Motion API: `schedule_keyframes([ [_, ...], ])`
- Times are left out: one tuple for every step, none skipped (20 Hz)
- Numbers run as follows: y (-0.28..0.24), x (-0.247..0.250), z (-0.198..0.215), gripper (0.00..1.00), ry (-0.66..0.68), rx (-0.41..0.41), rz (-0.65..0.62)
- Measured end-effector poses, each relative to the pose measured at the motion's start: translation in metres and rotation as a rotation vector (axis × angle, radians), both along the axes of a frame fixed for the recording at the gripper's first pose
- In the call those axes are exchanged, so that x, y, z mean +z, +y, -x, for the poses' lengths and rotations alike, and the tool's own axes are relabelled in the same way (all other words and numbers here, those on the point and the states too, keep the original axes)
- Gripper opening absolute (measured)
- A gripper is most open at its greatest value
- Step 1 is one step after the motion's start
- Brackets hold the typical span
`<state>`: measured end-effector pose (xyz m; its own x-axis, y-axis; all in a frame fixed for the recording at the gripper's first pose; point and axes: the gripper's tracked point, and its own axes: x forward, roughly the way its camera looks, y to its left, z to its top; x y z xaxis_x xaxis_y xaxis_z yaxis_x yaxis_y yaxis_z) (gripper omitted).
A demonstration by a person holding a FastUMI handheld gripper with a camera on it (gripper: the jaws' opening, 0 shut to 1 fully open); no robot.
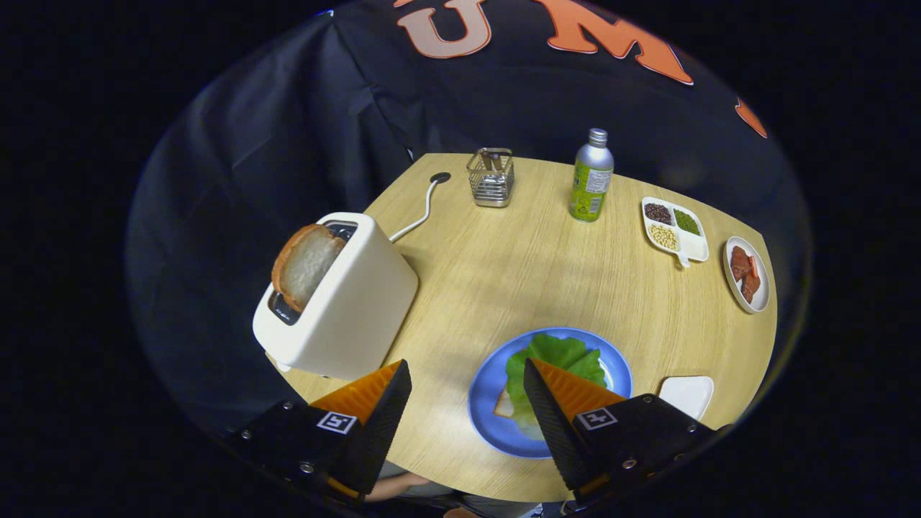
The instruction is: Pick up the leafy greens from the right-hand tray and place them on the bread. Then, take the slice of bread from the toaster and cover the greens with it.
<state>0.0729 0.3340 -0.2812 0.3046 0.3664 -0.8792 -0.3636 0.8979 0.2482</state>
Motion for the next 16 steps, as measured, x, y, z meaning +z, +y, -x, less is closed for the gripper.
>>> schedule_keyframes([
  [0.009,0.007,-0.004,0.95,-0.016,0.008,0.001],
  [0.016,0.015,-0.007,0.96,-0.029,0.018,0.007],
  [0.026,0.023,-0.007,0.95,-0.036,0.029,0.007],
  [0.037,0.031,-0.006,0.96,-0.036,0.037,-0.001],
  [0.048,0.037,-0.005,0.97,-0.032,0.044,-0.01],
  [0.059,0.042,-0.005,0.97,-0.027,0.053,-0.016],
  [0.07,0.049,-0.006,0.97,-0.03,0.059,-0.024],
  [0.079,0.054,-0.008,0.97,-0.033,0.064,-0.029],
  [0.088,0.059,-0.007,0.97,-0.032,0.07,-0.028],
  [0.097,0.062,-0.006,0.97,-0.027,0.08,-0.027],
  [0.105,0.065,-0.006,0.97,-0.025,0.088,-0.028],
  [0.115,0.067,-0.005,0.97,-0.025,0.096,-0.025],
  [0.125,0.069,-0.004,0.97,-0.025,0.111,-0.022],
  [0.132,0.068,-0.005,0.97,-0.024,0.125,-0.017],
  [0.138,0.067,-0.004,0.97,-0.017,0.143,-0.007],
  [0.145,0.066,-0.005,0.97,-0.019,0.151,-0.002],
])
